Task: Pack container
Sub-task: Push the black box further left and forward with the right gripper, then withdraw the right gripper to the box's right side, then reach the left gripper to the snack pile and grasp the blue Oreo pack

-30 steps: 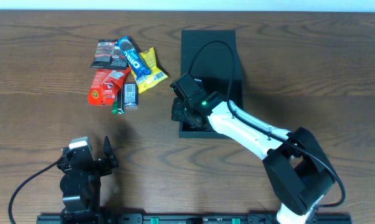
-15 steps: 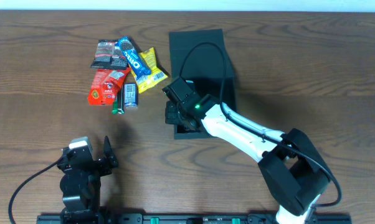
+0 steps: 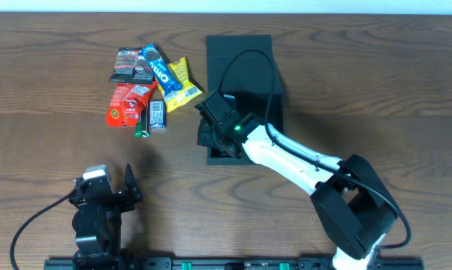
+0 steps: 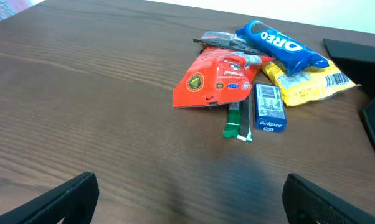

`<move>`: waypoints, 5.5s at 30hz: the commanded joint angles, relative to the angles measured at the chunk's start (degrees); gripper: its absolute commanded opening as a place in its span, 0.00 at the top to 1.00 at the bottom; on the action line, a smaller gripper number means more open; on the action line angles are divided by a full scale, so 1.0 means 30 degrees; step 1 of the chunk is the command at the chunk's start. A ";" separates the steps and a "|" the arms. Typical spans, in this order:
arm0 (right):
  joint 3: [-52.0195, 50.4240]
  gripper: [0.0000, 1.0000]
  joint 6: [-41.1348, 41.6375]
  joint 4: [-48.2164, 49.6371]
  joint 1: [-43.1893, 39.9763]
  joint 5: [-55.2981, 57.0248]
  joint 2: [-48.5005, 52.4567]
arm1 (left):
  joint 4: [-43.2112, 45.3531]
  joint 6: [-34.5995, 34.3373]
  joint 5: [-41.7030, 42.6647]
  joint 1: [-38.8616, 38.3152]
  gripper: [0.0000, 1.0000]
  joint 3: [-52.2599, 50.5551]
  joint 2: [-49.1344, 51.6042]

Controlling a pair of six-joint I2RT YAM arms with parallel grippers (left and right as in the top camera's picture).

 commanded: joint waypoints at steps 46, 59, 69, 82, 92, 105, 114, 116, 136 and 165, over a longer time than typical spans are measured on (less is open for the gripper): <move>0.7759 0.01 -1.0484 -2.0757 0.0160 0.3177 -1.0382 | -0.0058 -0.2127 0.2390 0.0117 0.05 -0.0364 -0.0109; 0.4911 0.01 -1.0666 -1.8455 0.0146 0.2871 -1.0397 | 0.1107 -0.7512 1.0171 0.0117 0.05 -0.0364 -0.0109; 0.4911 0.01 -1.0885 -1.8418 0.0146 0.2441 -1.0520 | 0.3475 -1.0528 1.1679 0.0117 0.05 -0.0364 -0.0109; 0.4911 0.01 -1.0870 -1.7923 0.0146 0.2208 -1.0520 | 0.7009 -0.9792 1.0229 0.0117 0.04 0.0918 0.3002; 0.4911 0.01 -1.0870 -1.7981 0.0189 0.0641 -1.0520 | 0.3767 -0.5603 0.9464 0.0109 0.04 1.0193 1.6968; 0.4911 0.01 -1.0550 -1.7755 0.1676 -0.1909 -1.0520 | -0.4503 -0.5799 0.5974 -0.2674 0.04 2.1398 2.6920; 0.4911 0.01 -0.9034 -1.6415 0.2404 -0.1843 -1.0520 | -0.1843 -0.7482 0.6543 -0.2637 0.04 2.1558 3.0906; 0.4911 0.01 -0.8845 -1.6458 0.2455 -0.1851 -1.0520 | -0.0772 -0.7497 0.7140 -0.2637 0.04 2.1638 3.1824; 0.4911 0.01 -0.8568 -1.6582 0.3162 -0.1705 -1.0520 | -0.5326 -0.9828 0.5668 -0.2550 0.04 3.4986 4.2300; 0.4911 0.01 -0.8568 -1.6589 0.3162 -0.1698 -1.0520 | -0.7781 -0.9908 0.4932 -0.2521 0.05 3.5955 4.4537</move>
